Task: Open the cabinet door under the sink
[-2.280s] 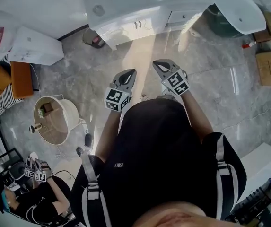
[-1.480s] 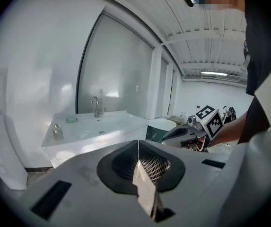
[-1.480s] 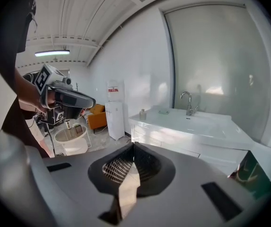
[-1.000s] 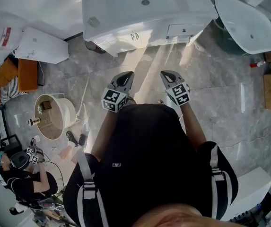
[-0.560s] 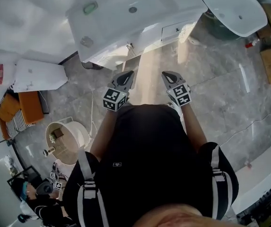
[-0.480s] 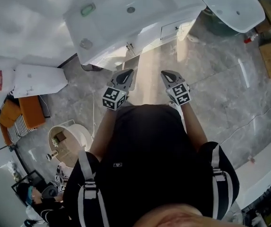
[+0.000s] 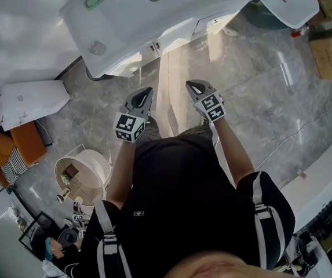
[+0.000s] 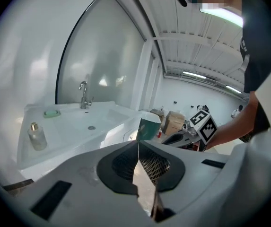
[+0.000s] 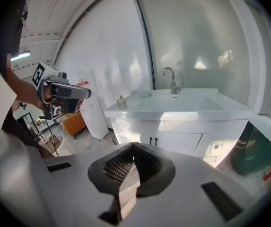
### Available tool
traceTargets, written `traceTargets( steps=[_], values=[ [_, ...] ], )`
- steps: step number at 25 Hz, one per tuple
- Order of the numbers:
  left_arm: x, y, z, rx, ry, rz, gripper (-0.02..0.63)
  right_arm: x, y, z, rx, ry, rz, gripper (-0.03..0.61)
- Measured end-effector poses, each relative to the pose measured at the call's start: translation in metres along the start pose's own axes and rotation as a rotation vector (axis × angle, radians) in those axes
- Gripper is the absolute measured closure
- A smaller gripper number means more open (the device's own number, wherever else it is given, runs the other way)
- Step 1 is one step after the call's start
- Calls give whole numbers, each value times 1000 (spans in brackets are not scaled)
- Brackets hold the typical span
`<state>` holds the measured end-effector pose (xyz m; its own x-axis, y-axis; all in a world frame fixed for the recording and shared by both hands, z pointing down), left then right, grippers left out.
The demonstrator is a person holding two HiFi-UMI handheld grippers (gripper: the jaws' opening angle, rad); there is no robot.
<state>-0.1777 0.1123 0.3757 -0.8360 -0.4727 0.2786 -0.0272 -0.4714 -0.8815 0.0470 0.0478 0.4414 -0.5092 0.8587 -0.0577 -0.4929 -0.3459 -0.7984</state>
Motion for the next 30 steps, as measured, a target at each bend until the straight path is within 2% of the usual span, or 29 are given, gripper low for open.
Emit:
traceTargets(
  steps=[5,11,17,21,23,27,30],
  values=[
    [19,-19,-22,8,22,-41,598,6,-20,58,50,41,37,520],
    [44,-47,-25,17,17,-79,598,-7,-53,137,55,9,83,520],
    [62,-74,-19,44,-40,-128,598,-37,-73,218,18,-123,118,520],
    [87,-84,-4,61,-91,-173,597,-52,-86,260,-12,-210,182,520],
    [102,-87,2,59,-97,-161,598,-57,-93,280,-19,-249,199,520],
    [120,-91,17,66,-90,-75,597,-71,-105,308,-21,-313,216,497],
    [128,-96,24,53,-124,-105,598,-80,-103,322,-28,-343,226,474]
  ],
)
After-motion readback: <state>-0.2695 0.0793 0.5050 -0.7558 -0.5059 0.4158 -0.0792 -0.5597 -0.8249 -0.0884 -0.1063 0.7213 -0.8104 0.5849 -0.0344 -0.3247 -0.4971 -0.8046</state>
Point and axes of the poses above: the fingertips, and each gripper's own axes: z forward along the fingers, x to its left, y out of its top, the point moved 8 cm from there along -z, backward along the fingers, and after that the axes turned 4 degrees about -z, right-handed, at the moved point
